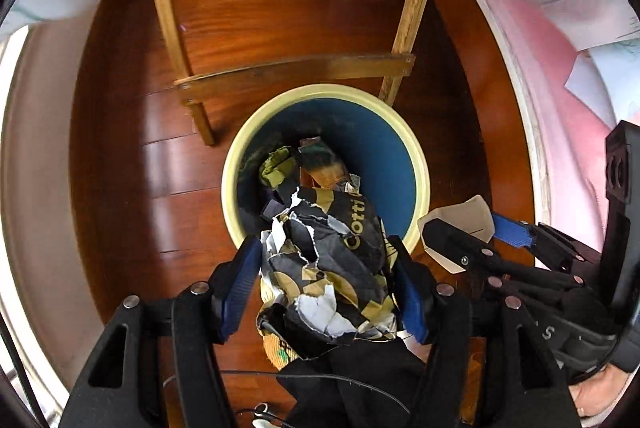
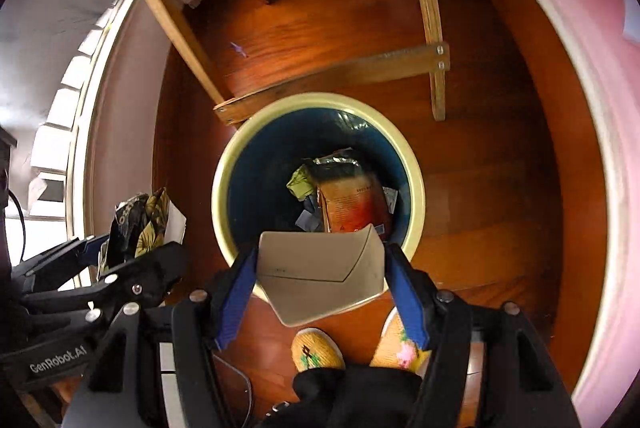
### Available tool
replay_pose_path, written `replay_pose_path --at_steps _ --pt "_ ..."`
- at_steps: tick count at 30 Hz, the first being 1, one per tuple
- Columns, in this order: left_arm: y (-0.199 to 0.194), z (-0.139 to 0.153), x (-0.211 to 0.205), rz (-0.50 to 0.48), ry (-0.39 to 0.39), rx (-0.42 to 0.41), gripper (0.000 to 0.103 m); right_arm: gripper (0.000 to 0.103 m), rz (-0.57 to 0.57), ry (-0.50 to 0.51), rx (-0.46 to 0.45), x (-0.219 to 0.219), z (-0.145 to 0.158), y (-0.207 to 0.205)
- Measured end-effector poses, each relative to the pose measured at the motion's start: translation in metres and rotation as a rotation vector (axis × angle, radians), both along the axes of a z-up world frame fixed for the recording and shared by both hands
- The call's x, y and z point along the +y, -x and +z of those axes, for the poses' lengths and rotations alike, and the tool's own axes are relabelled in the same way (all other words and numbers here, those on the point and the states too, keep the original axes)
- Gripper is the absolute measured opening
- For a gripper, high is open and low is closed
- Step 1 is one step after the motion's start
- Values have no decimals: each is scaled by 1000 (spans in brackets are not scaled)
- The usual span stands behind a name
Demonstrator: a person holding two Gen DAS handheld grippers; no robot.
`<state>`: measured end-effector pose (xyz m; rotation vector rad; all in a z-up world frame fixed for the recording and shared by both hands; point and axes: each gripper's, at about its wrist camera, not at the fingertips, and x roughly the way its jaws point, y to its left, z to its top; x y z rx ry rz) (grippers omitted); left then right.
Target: Collect trash
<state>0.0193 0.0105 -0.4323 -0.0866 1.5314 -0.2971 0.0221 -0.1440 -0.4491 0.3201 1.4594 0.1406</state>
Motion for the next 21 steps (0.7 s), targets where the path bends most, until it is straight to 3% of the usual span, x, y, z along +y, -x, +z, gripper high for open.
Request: replay_pose_path --at_steps 8,10,12,14,17,21 --pt "-6 -19 -1 -38 19 -11 70 64 -62 -58 34 -12 -29 -4" --pt "-8 -22 -3 -38 13 -3 78 64 -67 -80 40 -12 -34 -6" --pt "-8 -20 -3 -31 4 -2 95 66 -68 -87 47 -12 -35 -7" --pt "-9 -18 -2 -18 -18 -15 101 69 -68 -78 39 -12 -32 -10" --pt "-10 -15 4 2 -20 -23 102 77 -67 -74 22 -12 -27 -11" --pt "-11 -9 6 10 -42 -43 102 77 -45 -47 -5 -8 -17 -12"
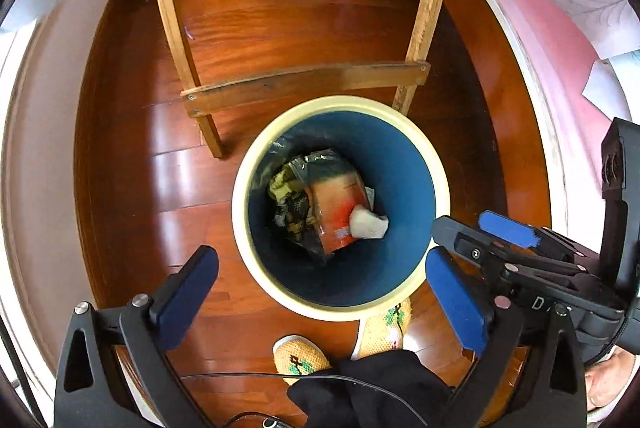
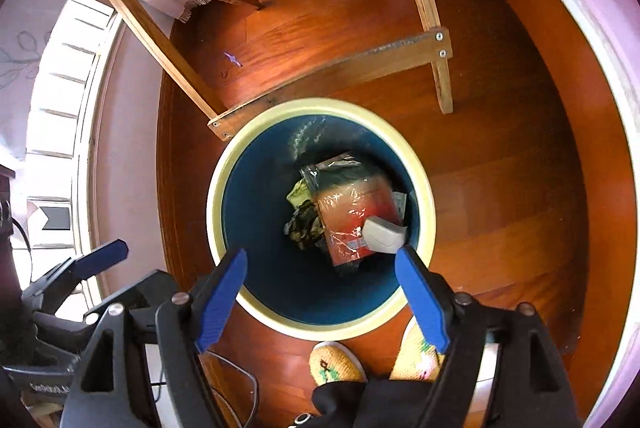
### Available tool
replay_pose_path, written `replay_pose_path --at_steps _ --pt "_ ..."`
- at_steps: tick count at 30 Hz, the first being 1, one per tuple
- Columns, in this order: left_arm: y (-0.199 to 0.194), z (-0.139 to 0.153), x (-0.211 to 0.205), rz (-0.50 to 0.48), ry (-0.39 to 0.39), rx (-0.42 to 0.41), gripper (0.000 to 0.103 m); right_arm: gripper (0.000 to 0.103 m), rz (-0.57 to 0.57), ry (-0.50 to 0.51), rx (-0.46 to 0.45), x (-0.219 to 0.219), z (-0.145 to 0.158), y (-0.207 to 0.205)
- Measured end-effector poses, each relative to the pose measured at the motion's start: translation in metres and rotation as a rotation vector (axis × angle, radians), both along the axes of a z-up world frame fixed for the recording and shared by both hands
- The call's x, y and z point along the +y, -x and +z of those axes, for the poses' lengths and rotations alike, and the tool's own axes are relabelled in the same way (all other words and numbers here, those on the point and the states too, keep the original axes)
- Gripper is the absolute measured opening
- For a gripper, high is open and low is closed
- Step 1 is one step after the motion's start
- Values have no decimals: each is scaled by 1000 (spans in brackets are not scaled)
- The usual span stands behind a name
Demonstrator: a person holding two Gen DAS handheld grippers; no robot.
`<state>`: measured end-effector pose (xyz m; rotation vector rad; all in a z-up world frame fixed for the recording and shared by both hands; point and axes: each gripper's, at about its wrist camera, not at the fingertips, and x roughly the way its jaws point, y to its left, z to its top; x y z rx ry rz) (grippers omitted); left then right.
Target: Collect trash
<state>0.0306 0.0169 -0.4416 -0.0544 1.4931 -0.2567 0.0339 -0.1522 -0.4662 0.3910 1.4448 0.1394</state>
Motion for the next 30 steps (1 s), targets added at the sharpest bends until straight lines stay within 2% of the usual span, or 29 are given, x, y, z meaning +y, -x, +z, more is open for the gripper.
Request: replay_pose_path --at_steps 6,13,24,30 --pt "4 22 5 19 -28 -8 102 77 17 17 2 4 18 3" --pt "11 73 8 26 -44 -21 102 77 54 27 13 10 65 12" --pt "18 178 11 8 -62 -97 102 77 70 47 -71 7 171 20" --pt "27 249 14 -1 -46 -149 102 77 111 72 -154 4 238 32"
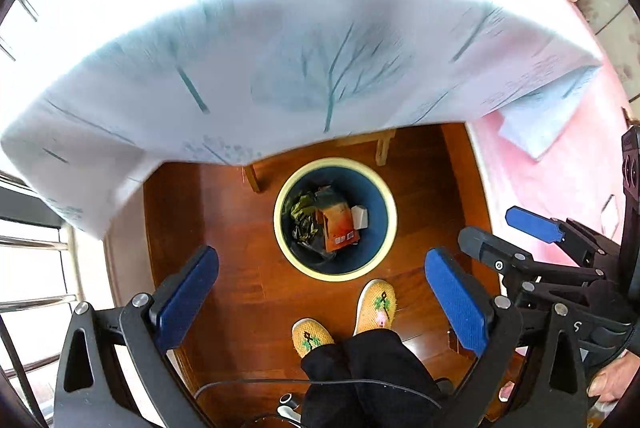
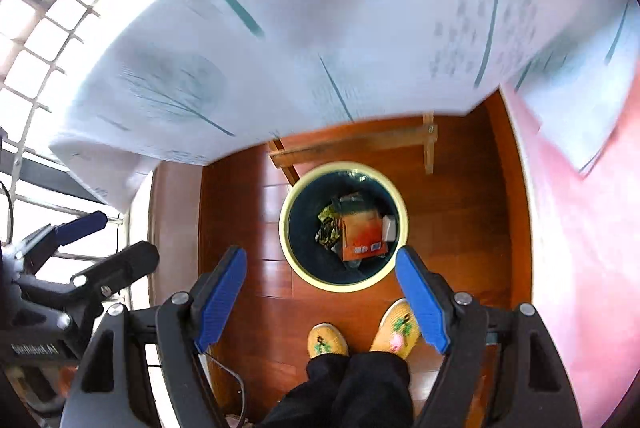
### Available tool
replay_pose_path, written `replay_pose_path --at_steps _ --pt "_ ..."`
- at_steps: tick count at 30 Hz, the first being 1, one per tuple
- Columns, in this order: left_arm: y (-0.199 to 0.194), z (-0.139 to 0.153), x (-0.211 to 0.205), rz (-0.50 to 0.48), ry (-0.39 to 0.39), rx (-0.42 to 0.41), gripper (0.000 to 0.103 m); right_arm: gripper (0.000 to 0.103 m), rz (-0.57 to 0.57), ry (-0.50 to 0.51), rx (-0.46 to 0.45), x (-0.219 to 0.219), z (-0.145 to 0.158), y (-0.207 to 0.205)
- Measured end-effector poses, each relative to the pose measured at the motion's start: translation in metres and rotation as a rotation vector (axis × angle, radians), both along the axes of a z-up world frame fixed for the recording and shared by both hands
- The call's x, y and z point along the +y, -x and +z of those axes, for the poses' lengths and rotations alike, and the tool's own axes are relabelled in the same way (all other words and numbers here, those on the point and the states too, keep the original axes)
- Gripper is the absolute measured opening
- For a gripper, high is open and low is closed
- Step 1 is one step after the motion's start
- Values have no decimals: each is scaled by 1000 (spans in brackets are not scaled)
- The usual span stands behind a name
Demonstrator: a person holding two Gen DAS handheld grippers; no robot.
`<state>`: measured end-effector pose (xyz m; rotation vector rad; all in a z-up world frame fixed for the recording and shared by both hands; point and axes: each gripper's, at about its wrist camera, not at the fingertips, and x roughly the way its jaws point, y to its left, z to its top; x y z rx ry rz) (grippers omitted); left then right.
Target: Collect trash
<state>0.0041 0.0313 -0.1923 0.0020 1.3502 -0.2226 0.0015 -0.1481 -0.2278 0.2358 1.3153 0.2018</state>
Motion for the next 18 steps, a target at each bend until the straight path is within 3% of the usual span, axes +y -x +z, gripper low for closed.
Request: replay_pose_path --at_steps 5,12,18 --pt "0 62 3 0 2 -73 102 77 86 37 -52 -1 53 5" --pt "-19 141 12 83 9 -164 102 77 146 49 -155 -16 117 -14" --pt "-31 204 10 122 -14 -284 102 77 173 46 -307 -31 173 -37"
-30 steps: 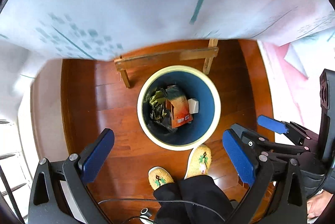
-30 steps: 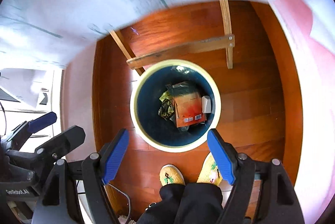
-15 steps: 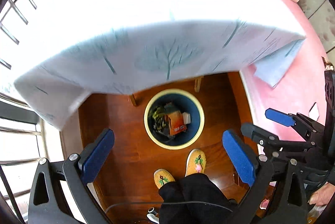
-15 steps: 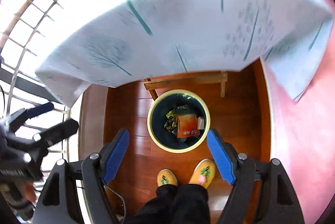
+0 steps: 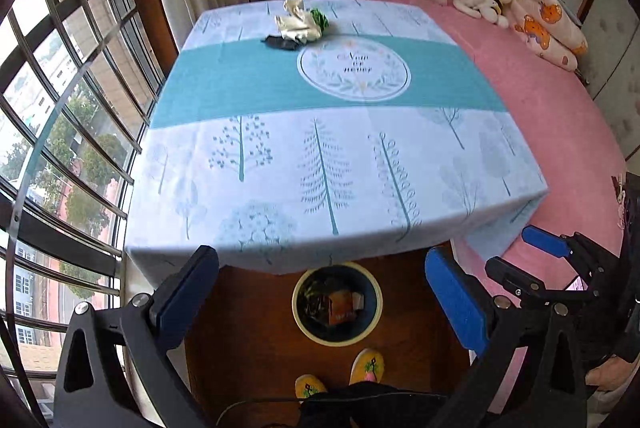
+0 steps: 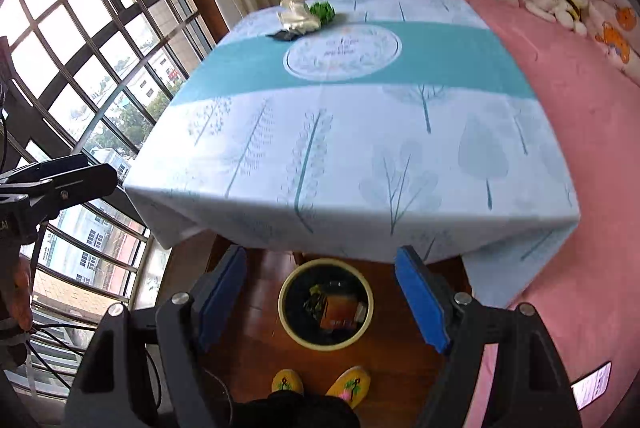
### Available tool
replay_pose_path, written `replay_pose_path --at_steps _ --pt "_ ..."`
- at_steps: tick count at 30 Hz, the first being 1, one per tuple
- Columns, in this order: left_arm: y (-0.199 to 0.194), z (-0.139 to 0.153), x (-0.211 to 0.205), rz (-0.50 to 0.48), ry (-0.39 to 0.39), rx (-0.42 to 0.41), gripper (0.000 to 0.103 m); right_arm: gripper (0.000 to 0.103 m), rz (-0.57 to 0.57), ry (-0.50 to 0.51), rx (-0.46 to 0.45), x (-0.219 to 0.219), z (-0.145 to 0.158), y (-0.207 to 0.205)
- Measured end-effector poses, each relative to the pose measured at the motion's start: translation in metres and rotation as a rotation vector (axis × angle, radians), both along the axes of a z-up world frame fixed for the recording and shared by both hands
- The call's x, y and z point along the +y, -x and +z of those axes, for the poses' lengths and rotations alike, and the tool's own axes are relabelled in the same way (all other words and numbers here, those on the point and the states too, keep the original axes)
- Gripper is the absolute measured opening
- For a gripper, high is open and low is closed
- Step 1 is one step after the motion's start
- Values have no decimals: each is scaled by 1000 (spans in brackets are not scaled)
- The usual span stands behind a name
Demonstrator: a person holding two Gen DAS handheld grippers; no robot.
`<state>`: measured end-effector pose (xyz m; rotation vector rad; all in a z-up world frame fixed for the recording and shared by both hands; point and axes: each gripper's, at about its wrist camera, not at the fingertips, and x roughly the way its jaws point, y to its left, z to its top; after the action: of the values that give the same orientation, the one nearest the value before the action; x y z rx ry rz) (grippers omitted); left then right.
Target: Collect trash
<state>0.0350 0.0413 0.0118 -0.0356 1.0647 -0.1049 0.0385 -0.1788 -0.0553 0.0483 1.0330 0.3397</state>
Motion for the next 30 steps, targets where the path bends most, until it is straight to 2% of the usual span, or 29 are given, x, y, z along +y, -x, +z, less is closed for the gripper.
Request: replay_pose_path --at_steps 4,7,11,14,18,21,24,30 --pt "-5 26 -7 20 -18 -53 102 77 20 28 -93 -6 30 -17" --pt "-11 38 -8 35 -19 -60 102 77 32 76 -161 -8 45 -27" --pt "-18 44 -13 47 -12 -49 102 68 28 52 -199 -12 60 -41" --pt "-24 44 -13 56 -12 -46 102 65 25 27 -206 -13 65 -51" --pt "-41 42 -7 72 -2 -46 102 52 34 -2 -187 -10 62 -63" --pt "-60 41 1 85 -8 -57 102 49 36 -10 -165 -5 56 -75" --pt "-87 35 11 83 -5 -49 102 45 35 7 -162 2 52 -90" --pt "-168 7 42 17 84 18 102 36 -9 33 -143 23 50 -146"
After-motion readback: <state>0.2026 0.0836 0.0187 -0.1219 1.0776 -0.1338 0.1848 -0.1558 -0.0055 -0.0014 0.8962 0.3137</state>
